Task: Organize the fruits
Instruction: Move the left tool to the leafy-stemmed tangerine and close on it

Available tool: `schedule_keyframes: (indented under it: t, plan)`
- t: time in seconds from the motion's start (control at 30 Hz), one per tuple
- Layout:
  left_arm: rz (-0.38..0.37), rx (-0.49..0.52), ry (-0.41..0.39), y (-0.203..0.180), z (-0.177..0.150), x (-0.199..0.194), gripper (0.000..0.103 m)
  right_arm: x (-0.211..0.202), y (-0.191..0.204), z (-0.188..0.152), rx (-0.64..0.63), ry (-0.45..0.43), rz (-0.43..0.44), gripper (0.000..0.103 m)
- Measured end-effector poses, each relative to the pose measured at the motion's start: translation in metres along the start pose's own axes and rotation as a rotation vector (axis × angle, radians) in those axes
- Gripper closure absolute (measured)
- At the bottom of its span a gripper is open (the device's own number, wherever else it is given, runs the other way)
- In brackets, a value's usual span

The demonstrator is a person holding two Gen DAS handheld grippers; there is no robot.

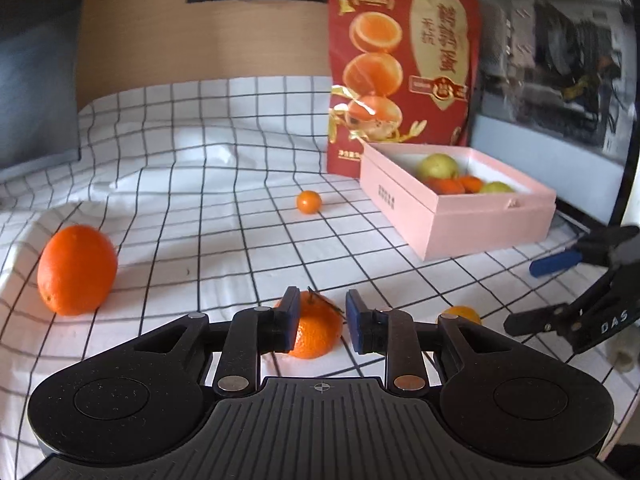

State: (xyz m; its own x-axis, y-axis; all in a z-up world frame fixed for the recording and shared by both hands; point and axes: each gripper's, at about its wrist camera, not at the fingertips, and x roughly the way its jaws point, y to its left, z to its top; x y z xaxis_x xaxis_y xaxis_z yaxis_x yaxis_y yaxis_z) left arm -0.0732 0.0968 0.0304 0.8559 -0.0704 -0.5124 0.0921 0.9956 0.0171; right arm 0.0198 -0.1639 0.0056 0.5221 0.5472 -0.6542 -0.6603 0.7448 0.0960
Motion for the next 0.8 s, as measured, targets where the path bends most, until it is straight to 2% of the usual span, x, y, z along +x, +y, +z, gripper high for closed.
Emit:
schedule_keyframes:
  t: [0.13,0.2,0.33,0.5,0.67,0.8]
  plan:
    - [0.053,0.083,0.016,-0.016,0.001,0.004,0.072,0.0,-0.001,0.0,0.002,-0.001,0.003,0.007]
    - [0.056,0.094,0.021,-0.019,0.001,0.006,0.065,0.0,-0.001,0.0,0.003,-0.001,0.003,0.007]
    - [0.079,0.122,0.026,-0.023,0.0,0.008,0.064,0.0,-0.001,0.0,0.006,-0.002,0.004,0.007]
    - [0.028,0.093,0.034,-0.021,0.002,0.009,0.051,0.0,0.0,0.0,-0.001,0.0,-0.002,0.006]
    - [0.0,0.079,0.031,-0.02,0.002,0.008,0.048,0.0,0.001,0.0,-0.001,0.001,-0.003,0.006]
    - [0.014,0.08,0.03,-0.02,0.002,0.009,0.048,0.0,0.001,0.0,-0.001,0.001,-0.003,0.006]
